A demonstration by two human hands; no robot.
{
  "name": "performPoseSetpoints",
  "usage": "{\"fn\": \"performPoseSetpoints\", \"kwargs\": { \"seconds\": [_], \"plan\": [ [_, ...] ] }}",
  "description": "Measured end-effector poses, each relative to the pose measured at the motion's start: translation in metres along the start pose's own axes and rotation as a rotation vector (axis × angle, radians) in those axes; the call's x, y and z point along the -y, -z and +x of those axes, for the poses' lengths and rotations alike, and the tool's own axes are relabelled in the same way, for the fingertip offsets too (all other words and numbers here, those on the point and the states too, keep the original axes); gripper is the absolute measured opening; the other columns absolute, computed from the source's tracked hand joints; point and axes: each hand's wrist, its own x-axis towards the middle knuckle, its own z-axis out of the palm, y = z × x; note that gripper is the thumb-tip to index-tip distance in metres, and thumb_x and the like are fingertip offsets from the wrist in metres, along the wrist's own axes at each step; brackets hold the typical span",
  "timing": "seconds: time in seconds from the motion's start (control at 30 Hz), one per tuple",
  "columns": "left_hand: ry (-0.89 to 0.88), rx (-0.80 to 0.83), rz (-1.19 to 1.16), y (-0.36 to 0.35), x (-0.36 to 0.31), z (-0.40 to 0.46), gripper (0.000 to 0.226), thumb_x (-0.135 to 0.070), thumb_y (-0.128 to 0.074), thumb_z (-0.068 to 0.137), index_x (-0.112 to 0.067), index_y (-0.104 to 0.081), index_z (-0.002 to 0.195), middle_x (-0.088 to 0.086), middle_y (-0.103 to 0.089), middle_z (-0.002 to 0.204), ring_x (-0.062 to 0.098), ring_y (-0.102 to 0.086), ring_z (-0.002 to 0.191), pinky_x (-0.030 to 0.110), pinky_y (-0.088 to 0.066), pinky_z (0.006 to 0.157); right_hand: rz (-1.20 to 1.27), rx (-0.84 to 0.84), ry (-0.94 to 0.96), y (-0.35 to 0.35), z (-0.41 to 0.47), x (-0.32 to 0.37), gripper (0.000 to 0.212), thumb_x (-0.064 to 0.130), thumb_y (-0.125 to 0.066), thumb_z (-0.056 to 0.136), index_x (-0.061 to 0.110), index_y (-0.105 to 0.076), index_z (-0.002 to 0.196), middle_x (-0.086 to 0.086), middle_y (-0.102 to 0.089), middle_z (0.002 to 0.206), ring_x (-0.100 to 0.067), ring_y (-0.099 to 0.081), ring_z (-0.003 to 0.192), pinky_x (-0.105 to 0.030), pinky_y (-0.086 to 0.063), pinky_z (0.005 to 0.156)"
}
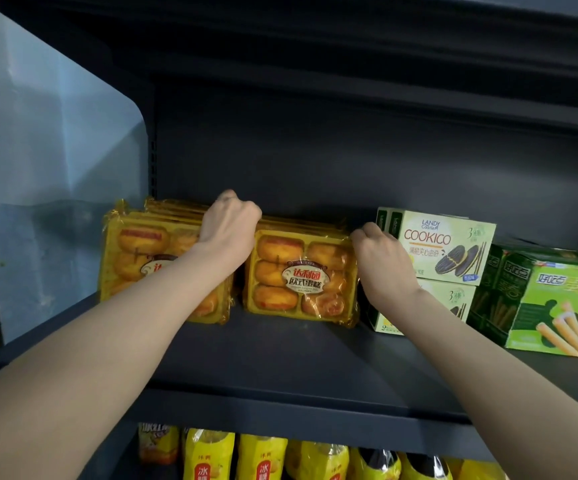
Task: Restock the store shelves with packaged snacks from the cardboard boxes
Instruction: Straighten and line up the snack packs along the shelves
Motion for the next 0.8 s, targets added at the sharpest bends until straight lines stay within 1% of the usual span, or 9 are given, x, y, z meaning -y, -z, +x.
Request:
{"fn": "performPoseSetpoints", "kwargs": {
  "seconds": [0.07, 0.13, 0.23, 0.3, 0.33, 0.4, 0.47, 0.67, 0.8],
  "plan": [
    [-0.003, 0.000, 0.024, 0.001, -0.003, -0.001, 0.028, -0.004, -0.060, 0.094, -0.010, -0.069, 0.120, 0.019, -0.057, 0.118, 0.031, -0.058, 0.111, 0.034, -0.054, 0.083, 0.024, -0.019, 0.002, 0.002, 0.005, 0.001, 0.037, -0.016, -0.059, 0.078, 0.002, -0.059, 0.110, -0.016, -0.057, 0.115, -0.037, -0.062, 0.097, -0.036, -0.045, 0.074],
    [-0.013, -0.027, 0.058, -0.001, -0.005, -0.003, 0.030, -0.003, -0.058, 0.095, -0.011, -0.068, 0.122, 0.017, -0.059, 0.119, 0.030, -0.053, 0.117, 0.033, -0.052, 0.085, 0.014, -0.035, 0.007, 0.000, 0.007, 0.000, 0.042, -0.014, -0.061, 0.078, 0.003, -0.057, 0.116, -0.016, -0.056, 0.117, -0.037, -0.062, 0.097, -0.037, -0.046, 0.073],
    [-0.198, -0.221, 0.055, -0.008, -0.004, -0.017, 0.047, -0.001, -0.065, 0.088, -0.011, -0.060, 0.134, 0.016, -0.056, 0.136, 0.034, -0.038, 0.136, 0.041, -0.039, 0.109, -0.040, -0.123, 0.032, -0.008, -0.006, -0.003, 0.063, -0.014, -0.066, 0.070, 0.005, -0.052, 0.129, -0.019, -0.055, 0.117, -0.040, -0.061, 0.080, -0.040, -0.039, 0.053],
    [-0.418, -0.289, -0.042, -0.013, -0.012, -0.033, 0.064, 0.001, -0.072, 0.080, -0.012, -0.054, 0.140, 0.016, -0.044, 0.148, 0.034, -0.031, 0.143, 0.043, -0.031, 0.115, -0.089, -0.116, 0.042, -0.013, -0.025, -0.004, 0.048, -0.012, -0.075, 0.061, 0.002, -0.059, 0.103, -0.019, -0.060, 0.091, -0.036, -0.057, 0.056, -0.031, -0.028, 0.040],
    [-0.515, -0.237, -0.086, -0.016, -0.017, -0.041, 0.071, -0.006, -0.074, 0.082, -0.015, -0.046, 0.146, 0.015, -0.035, 0.156, 0.032, -0.025, 0.147, 0.040, -0.026, 0.117, -0.129, -0.099, 0.042, -0.017, -0.034, -0.004, 0.037, -0.004, -0.081, 0.062, 0.004, -0.060, 0.092, -0.016, -0.062, 0.078, -0.035, -0.059, 0.051, -0.031, -0.029, 0.039],
    [-0.605, -0.024, -0.084, -0.026, -0.029, -0.051, 0.089, -0.028, -0.075, 0.086, -0.023, -0.022, 0.157, 0.010, -0.006, 0.166, 0.028, -0.004, 0.153, 0.038, -0.010, 0.119, -0.096, 0.117, -0.068, -0.021, -0.048, 0.000, 0.023, 0.026, -0.076, 0.085, 0.006, -0.066, 0.093, -0.014, -0.069, 0.083, -0.035, -0.069, 0.074, -0.035, -0.045, 0.054],
    [-0.623, 0.094, 0.006, -0.037, -0.035, -0.052, 0.103, -0.040, -0.075, 0.085, -0.026, -0.004, 0.159, 0.008, 0.016, 0.165, 0.028, 0.012, 0.152, 0.043, -0.004, 0.122, 0.067, 0.305, -0.234, -0.027, -0.054, 0.001, 0.038, 0.043, -0.062, 0.096, 0.006, -0.065, 0.106, -0.014, -0.068, 0.103, -0.035, -0.065, 0.101, -0.036, -0.046, 0.072],
    [-0.552, 0.093, 0.032, -0.049, -0.036, -0.053, 0.116, -0.042, -0.076, 0.083, -0.027, 0.011, 0.158, 0.011, 0.030, 0.160, 0.035, 0.020, 0.149, 0.048, -0.003, 0.123, 0.240, 0.295, -0.426, -0.042, -0.041, 0.012, 0.020, 0.017, -0.062, 0.096, 0.008, -0.062, 0.114, -0.014, -0.066, 0.112, -0.034, -0.063, 0.106, -0.034, -0.041, 0.070],
    [-0.497, 0.119, 0.068, -0.051, -0.035, -0.054, 0.114, -0.044, -0.071, 0.087, -0.028, 0.019, 0.156, 0.011, 0.034, 0.159, 0.038, 0.025, 0.147, 0.050, -0.003, 0.123, 0.100, 0.292, -0.342, -0.038, -0.045, 0.019, 0.022, 0.002, -0.054, 0.096, 0.005, -0.062, 0.115, -0.014, -0.066, 0.114, -0.034, -0.064, 0.108, -0.037, -0.047, 0.075]
  ]
}}
